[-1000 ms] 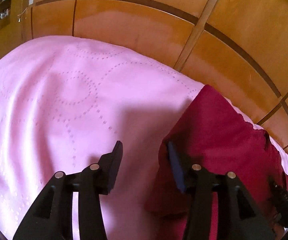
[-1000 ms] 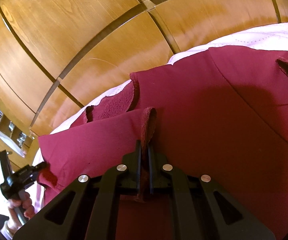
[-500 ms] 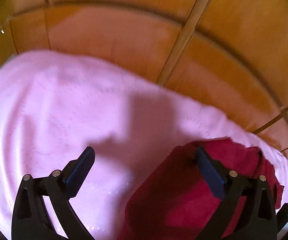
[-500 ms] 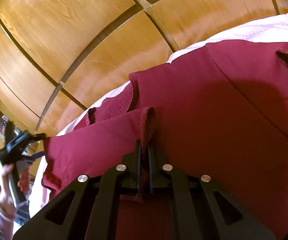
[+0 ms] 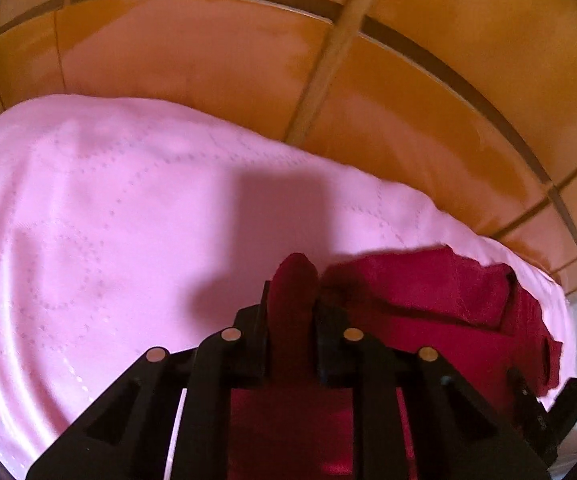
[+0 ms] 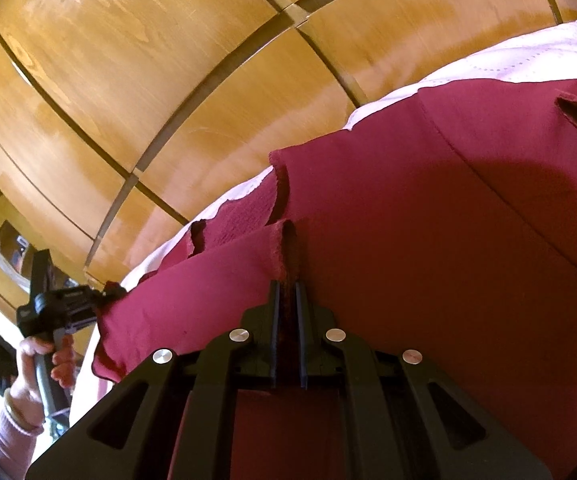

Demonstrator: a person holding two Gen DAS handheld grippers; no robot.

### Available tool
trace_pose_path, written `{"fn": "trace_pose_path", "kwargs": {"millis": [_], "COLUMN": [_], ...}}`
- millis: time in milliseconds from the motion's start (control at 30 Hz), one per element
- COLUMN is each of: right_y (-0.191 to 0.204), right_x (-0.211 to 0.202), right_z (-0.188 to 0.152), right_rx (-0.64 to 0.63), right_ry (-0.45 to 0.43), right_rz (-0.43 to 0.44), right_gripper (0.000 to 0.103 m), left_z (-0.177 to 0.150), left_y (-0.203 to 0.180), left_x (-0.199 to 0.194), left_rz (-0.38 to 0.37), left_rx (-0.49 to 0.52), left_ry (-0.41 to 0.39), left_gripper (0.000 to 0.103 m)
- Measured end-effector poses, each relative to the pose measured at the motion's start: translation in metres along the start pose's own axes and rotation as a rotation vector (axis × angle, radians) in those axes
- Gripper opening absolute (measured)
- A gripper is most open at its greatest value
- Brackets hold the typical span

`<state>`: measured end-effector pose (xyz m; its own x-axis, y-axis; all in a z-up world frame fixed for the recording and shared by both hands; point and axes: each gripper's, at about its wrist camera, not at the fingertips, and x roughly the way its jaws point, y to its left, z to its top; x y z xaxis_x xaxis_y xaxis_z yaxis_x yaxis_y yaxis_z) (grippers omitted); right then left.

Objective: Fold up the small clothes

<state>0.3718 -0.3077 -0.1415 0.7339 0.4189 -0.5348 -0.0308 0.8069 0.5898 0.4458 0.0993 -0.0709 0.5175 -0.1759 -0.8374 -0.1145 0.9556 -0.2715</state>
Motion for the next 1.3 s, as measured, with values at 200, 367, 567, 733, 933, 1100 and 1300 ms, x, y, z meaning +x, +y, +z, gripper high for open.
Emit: {"fn": "trace_pose_path", "kwargs": {"millis": [200,367,567,733,933,1100,1300], "right_y": [-0.001,0.014,0.068,0.061,0.018,0.011,0.000], "right_x": [-0.003,0.001,-0.004,-0.029,-0.004,-0.004,-0.008], "right_z": [0.000,0.001,0.000,0.014,0.007,0.003,-0.003], "right_rx": [0.007,-0.051,-0.277,-0.256,-0.115,-0.103,-0.054], "right_ry": [0.000,0.035,0.053,-0.041,0.066,0.048,0.034], "right_rz": [0.060,0.056,-0.041,-0.175,-0.183,-0.164,-0.108], "right_gripper": [0.034,0.049,0.005,0.005,0.005,0.005,0.005], "left_z": [-0.008,-0.037,-0.087,-0.117,-0.125,-0.119,-0.081], "left_y": [0.008,0.036,0.060,0.052,0.024,0.039,0.038], "left_x": [0.020,-0.028,-0.058,-0.063,-0.045,-0.037,-0.032], "left_rz": [0.000,-0.007,-0.006,-0.005,0.065,0.041,-0.044], "left_rx": [-0.056,-0.185,-0.288,-0.182,-0.048,-0.146,-0.243], "left_ry": [0.013,-0.202,-0.267,-0.241,-0.190,-0.149,-0.160], "left_gripper": [0.030,0.095,0.096,0.096,0.096,0.096,0.096]}}
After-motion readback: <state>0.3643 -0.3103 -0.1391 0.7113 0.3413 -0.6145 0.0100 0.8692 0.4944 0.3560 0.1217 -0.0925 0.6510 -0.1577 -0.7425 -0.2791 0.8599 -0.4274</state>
